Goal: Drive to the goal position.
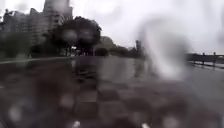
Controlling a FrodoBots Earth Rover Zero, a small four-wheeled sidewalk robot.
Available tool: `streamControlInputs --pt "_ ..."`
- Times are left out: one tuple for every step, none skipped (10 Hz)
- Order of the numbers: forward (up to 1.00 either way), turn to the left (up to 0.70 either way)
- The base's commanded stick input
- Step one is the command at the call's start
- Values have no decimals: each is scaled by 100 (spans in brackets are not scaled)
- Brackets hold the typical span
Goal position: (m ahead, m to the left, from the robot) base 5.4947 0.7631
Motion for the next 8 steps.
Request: streamControlInputs --pt "70 0" --pt "70 0" --pt "70 14" --pt "70 29" --pt "70 29" --pt "70 19" --pt "70 9" --pt "70 0"
